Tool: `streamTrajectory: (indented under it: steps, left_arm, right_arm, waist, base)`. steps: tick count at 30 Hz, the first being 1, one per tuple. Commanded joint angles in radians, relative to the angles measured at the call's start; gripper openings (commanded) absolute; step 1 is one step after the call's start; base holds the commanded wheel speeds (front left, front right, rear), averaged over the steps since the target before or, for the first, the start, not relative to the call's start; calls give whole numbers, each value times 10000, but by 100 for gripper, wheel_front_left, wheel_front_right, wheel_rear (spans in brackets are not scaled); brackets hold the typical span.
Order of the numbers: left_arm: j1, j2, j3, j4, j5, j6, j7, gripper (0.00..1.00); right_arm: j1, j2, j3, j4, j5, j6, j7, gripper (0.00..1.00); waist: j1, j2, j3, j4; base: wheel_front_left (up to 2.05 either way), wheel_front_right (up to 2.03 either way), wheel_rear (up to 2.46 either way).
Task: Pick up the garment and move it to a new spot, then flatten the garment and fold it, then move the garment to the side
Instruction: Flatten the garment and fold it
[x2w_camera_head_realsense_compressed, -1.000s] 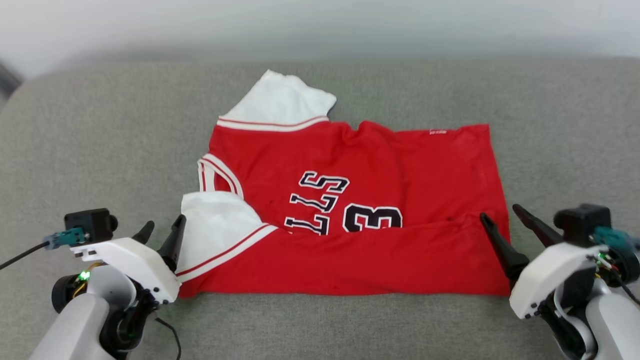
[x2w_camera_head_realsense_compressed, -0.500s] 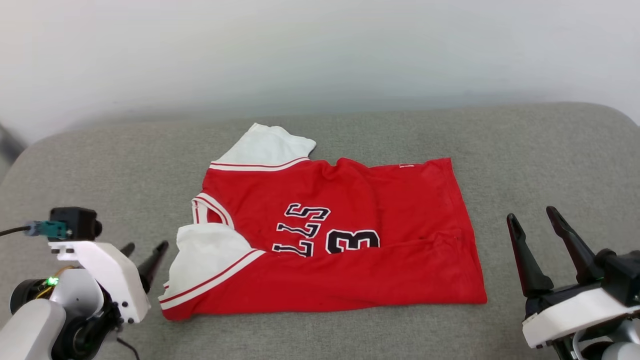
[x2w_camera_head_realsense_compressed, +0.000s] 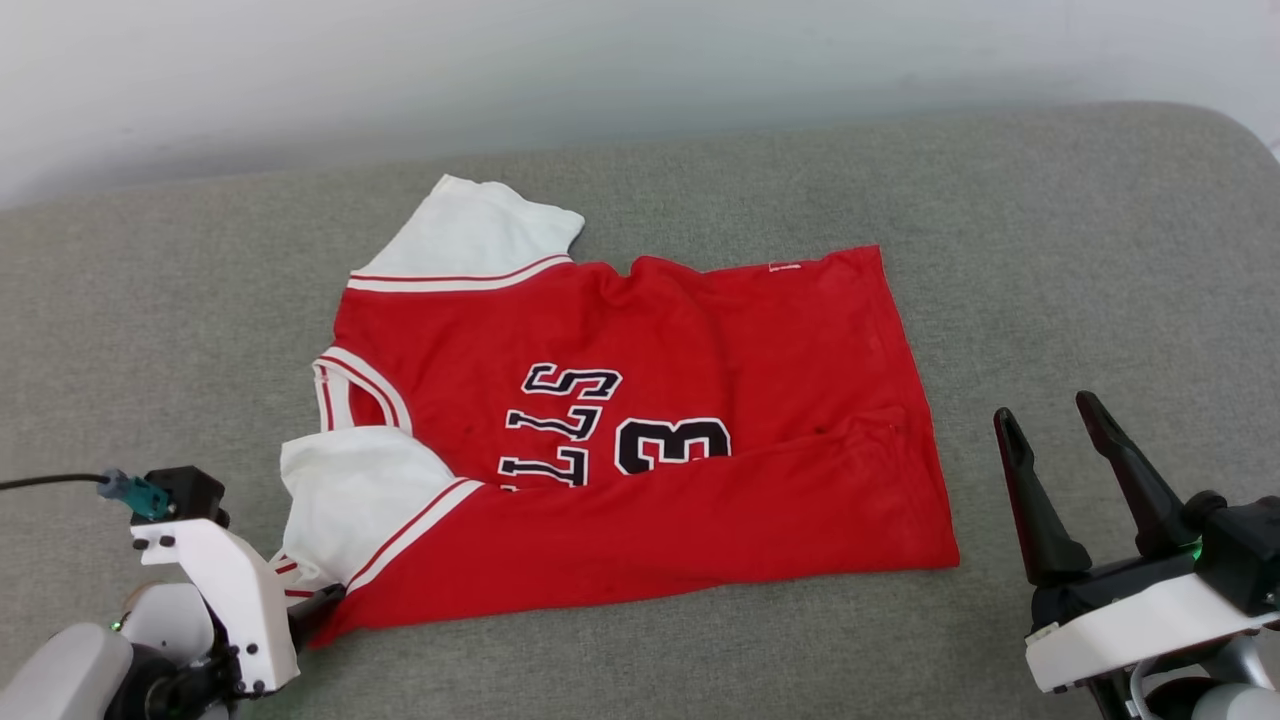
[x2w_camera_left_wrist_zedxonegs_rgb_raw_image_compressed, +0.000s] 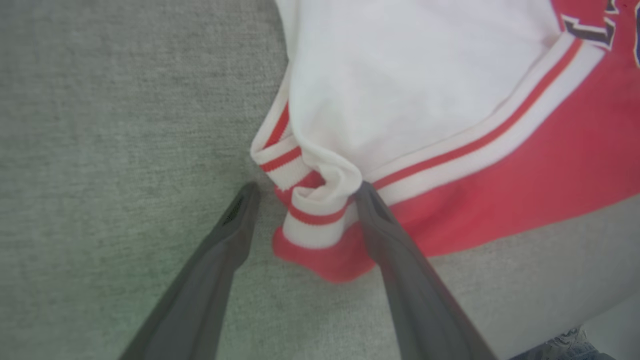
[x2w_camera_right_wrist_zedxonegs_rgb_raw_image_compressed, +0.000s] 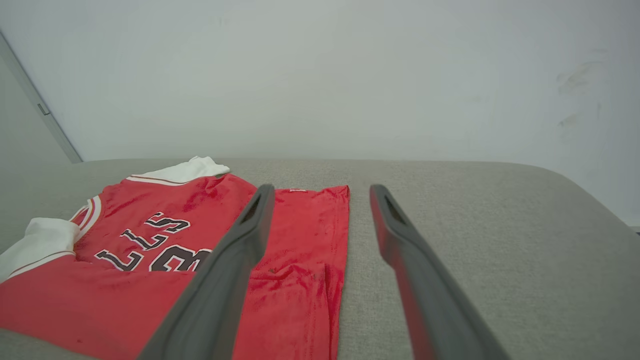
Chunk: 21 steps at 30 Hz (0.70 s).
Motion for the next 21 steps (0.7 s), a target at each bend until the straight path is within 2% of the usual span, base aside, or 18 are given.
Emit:
streamTrajectory:
  steps: [1,2,3,4,5,8,11,13,21]
  left_arm:
    - [76,-275,-235,318,-170,-76,247,100]
    - [104,-433,-354,524,-267,-108,438,100]
    - [140,-564,-478,694,-330,-167,590,53]
    - [160,-721,-547,828,-418,-210,671,33]
    - [172,-887,-583,944,-544,-279,734,0]
    - [132,-1095,-634,1102,-524,-409,525,0]
    - [-2,-1020,-399,1068,-341,-427,-90,0]
    - [-102,-912,-224,916,-173,-347,-493,0]
    - [-304,-641,158,-551,344,77,-1469,0]
  right_arm:
    - [-113,20,-59,28,16,-4,39,100]
    - [-149,-1,-97,58,45,-5,67,100]
    - [-203,-43,-125,55,88,-4,69,100]
    - [-220,-90,-173,72,81,-4,142,100]
    - [-227,-123,-227,97,126,-4,207,100]
    - [-267,-284,-361,109,351,-4,538,100]
    - [-282,-497,-505,214,761,-4,1337,100]
    - [-381,-728,-558,364,1118,-4,2156,100]
    - [-1103,-1529,-442,1602,2626,-4,6749,100]
  waist:
    - [1,0,198,-111]
    - [1,0,239,-129]
    - [1,0,257,-141]
    - [1,0,268,-150]
    - [1,0,275,-158]
    - [1,0,246,-121]
    - [1,0,142,-34]
    - [1,0,86,41]
    - [1,0,229,572]
  base:
    - [0,0,0]
    - [0,0,0]
    - [0,0,0]
    - [0,0,0]
    - [0,0,0]
    - [0,0,0]
    - [0,0,0]
    - [0,0,0]
    - [0,0,0]
